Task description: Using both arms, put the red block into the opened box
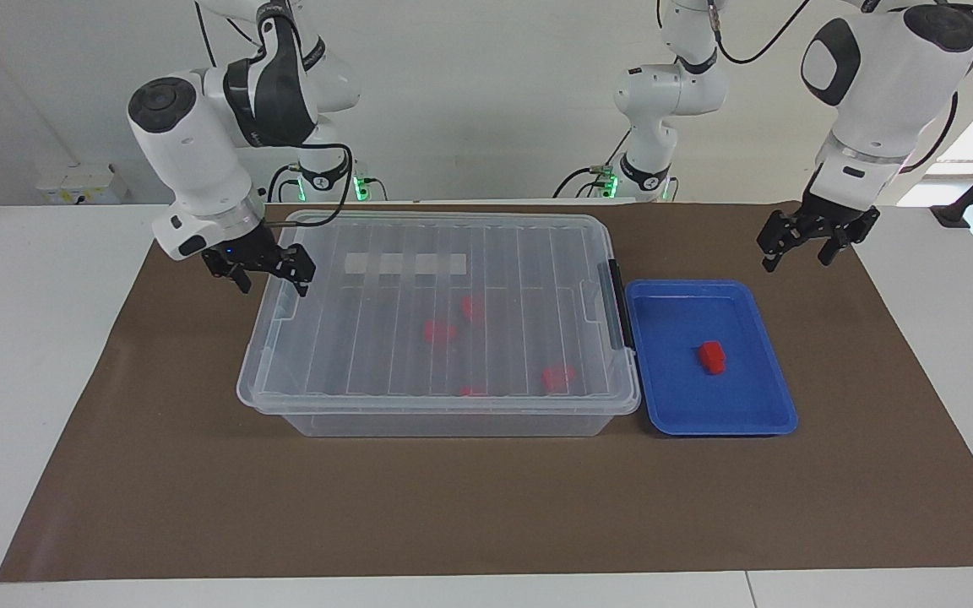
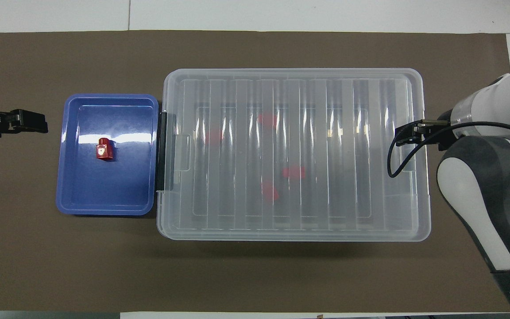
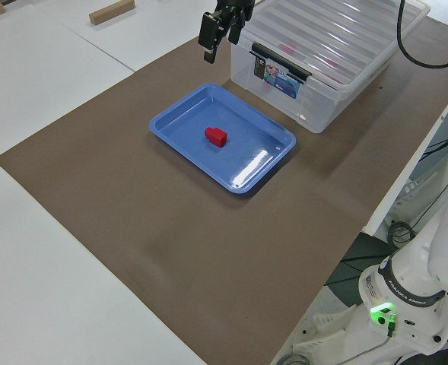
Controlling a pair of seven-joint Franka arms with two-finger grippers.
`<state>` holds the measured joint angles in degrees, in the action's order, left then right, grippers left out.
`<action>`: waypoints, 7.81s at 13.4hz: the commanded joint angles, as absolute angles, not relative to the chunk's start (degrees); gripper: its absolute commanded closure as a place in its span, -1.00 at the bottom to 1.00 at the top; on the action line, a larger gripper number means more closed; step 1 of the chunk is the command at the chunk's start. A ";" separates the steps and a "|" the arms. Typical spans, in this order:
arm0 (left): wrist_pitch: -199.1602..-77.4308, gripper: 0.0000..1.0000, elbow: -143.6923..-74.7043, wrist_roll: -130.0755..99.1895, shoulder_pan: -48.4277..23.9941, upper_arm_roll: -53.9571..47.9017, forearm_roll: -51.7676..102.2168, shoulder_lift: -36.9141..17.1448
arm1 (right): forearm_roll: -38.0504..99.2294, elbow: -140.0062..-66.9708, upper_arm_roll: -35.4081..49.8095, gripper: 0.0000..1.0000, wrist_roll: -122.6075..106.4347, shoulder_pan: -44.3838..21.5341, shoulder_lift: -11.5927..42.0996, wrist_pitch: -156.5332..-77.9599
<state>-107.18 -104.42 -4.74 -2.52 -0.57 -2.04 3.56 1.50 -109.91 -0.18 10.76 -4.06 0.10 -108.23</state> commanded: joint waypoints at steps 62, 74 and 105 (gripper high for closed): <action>-119.62 1.00 -110.91 -42.09 -33.83 -5.89 -1.67 -5.44 | -1.67 -114.88 -0.35 -1.00 -31.20 23.47 -1.41 -113.12; -133.51 -1.00 -120.68 -42.18 -33.31 -5.89 -1.67 -10.55 | -0.44 -98.70 2.28 -1.00 -3.27 10.38 -4.74 -88.70; -107.86 -1.00 -104.95 -5.54 0.52 -4.04 -1.23 2.90 | -1.41 -94.04 -2.55 -1.00 -0.09 2.29 -2.11 -84.64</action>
<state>-111.50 -107.09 -7.22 -1.10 -3.66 -1.76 2.51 -1.08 -94.30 -2.41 -0.80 2.38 -1.83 -83.92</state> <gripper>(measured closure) 0.000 0.000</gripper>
